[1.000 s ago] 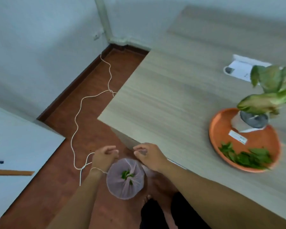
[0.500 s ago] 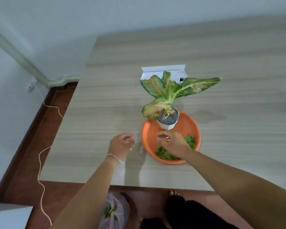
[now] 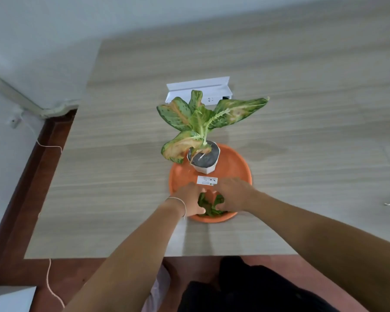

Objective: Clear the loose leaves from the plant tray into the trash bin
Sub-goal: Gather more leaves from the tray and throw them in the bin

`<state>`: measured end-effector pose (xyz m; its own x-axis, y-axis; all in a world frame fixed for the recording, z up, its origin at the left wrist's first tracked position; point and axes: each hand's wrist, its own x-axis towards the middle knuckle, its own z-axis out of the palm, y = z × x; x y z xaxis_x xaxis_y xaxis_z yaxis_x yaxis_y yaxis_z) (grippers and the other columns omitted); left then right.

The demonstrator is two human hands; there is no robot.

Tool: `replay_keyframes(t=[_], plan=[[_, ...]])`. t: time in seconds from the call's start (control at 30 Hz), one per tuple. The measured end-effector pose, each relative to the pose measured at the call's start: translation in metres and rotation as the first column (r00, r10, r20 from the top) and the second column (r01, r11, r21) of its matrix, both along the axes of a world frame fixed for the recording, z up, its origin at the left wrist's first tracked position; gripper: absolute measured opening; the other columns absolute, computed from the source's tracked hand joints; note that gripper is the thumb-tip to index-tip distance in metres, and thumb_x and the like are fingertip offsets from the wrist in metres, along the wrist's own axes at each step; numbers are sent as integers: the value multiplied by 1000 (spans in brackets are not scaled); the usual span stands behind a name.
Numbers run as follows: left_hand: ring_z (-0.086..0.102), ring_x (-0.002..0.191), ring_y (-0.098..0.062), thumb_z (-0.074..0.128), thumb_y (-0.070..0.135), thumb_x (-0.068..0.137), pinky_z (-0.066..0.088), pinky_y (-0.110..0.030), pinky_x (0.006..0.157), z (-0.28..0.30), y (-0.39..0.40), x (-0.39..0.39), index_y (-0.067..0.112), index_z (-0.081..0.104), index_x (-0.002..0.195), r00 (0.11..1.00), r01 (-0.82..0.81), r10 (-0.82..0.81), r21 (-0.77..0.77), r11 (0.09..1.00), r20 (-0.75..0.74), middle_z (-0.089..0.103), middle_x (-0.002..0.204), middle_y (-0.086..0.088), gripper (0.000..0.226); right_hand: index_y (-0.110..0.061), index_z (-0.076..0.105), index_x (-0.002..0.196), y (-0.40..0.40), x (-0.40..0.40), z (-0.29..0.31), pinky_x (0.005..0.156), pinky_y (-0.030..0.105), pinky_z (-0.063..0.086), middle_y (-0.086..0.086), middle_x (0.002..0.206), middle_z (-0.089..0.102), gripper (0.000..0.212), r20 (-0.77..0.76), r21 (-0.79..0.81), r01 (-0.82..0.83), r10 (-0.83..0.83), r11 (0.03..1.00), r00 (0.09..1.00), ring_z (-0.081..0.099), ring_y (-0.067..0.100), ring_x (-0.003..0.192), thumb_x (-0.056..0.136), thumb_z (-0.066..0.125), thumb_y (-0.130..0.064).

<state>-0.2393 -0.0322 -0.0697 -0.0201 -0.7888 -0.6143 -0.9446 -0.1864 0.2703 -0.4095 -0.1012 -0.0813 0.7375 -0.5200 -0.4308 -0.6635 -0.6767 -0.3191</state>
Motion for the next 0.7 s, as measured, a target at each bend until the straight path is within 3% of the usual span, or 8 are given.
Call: replay_keyframes(t=[0.1,0.3,0.47,0.6,0.7], plan=[[57,114,-30,73,34,77,48,-37,96,-3,0,-7,18,59,123,997,73,-72,-17,997,26,54,130,-10,50,-19,64,105,11,7,-8,73,40,56,4,108,66,32,-80,-47,-55,51,997,995,65,28,93,79,66,-38],[58,113,-32,67,21,78,50,-39,94,-11,-2,-8,18,60,120,996,76,-76,-13,997,53,55,128,-10,42,-15,65,103,19,15,-19,69,42,56,10,101,62,18,-118,-83,-95,85,992,989,65,32,88,88,55,-17],[63,107,-32,59,13,81,53,-41,89,-15,1,-12,17,68,108,992,94,-89,-56,994,86,67,114,-10,29,-11,69,95,19,16,-23,70,40,52,11,94,64,21,-92,-79,-82,75,993,993,64,33,85,87,49,-12],[66,100,-30,57,11,82,56,-41,88,-19,1,-12,19,75,101,999,-6,9,-70,997,39,73,106,-7,27,-21,74,90,13,15,-26,67,37,54,8,88,69,25,-37,12,37,-36,999,999,66,31,81,81,51,-13],[67,98,-21,59,11,83,53,-31,90,-19,-1,-10,21,77,94,992,-121,118,-91,988,-44,76,100,1,24,-29,75,95,7,14,-21,68,34,53,1,90,71,29,51,66,109,-112,992,992,64,25,83,81,54,-15]])
